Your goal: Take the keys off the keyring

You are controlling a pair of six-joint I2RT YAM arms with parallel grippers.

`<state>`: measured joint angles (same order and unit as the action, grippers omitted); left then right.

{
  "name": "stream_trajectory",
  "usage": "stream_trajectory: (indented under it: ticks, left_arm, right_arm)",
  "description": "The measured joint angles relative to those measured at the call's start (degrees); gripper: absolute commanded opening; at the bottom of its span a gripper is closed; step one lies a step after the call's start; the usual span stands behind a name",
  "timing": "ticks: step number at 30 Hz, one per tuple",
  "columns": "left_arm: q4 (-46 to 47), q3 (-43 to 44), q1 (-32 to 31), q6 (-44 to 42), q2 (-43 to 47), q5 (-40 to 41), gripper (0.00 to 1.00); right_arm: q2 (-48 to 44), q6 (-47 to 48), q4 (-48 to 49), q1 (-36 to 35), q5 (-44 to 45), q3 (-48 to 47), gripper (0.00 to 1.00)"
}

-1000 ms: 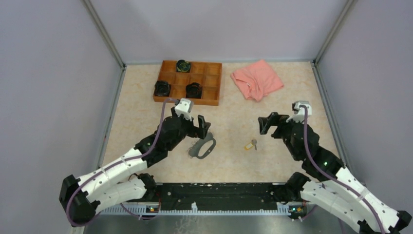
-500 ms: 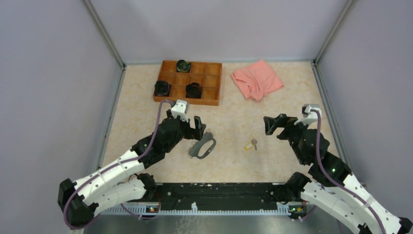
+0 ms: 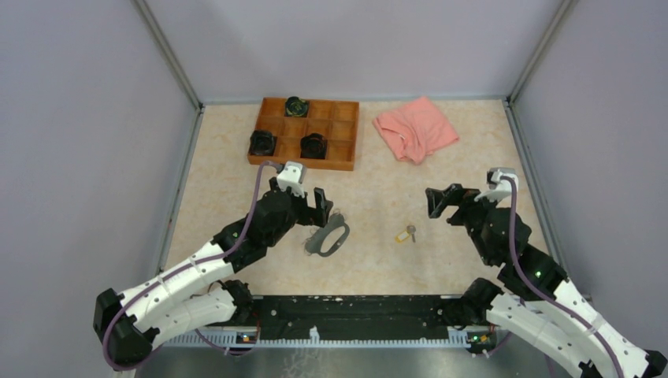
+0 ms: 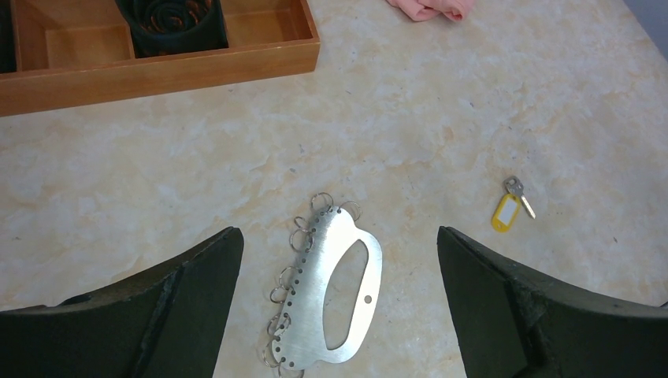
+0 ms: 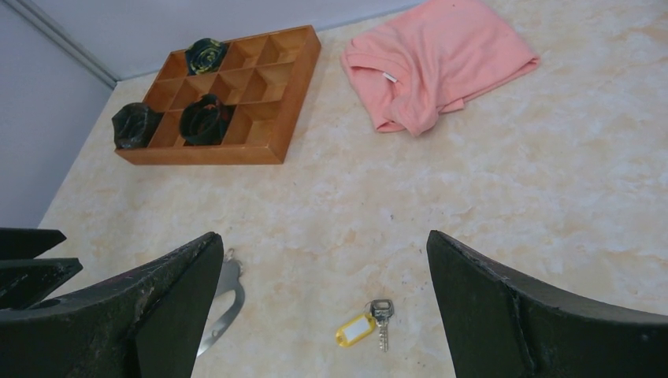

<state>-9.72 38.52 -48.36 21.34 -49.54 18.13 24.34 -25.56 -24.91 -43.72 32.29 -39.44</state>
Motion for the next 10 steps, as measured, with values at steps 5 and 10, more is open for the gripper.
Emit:
stream_trajectory:
  ticks: [5,10]
  left_arm:
    - [0.0,0.0,0.0,0.0,0.0,0.0,0.99]
    - [0.0,0.0,0.0,0.0,0.0,-0.1,0.99]
  right_arm:
    - [0.5,0.0,0.0,0.0,0.0,0.0,0.99]
    - [0.6,0.0,0.1,0.0,0.0,0.0,0.99]
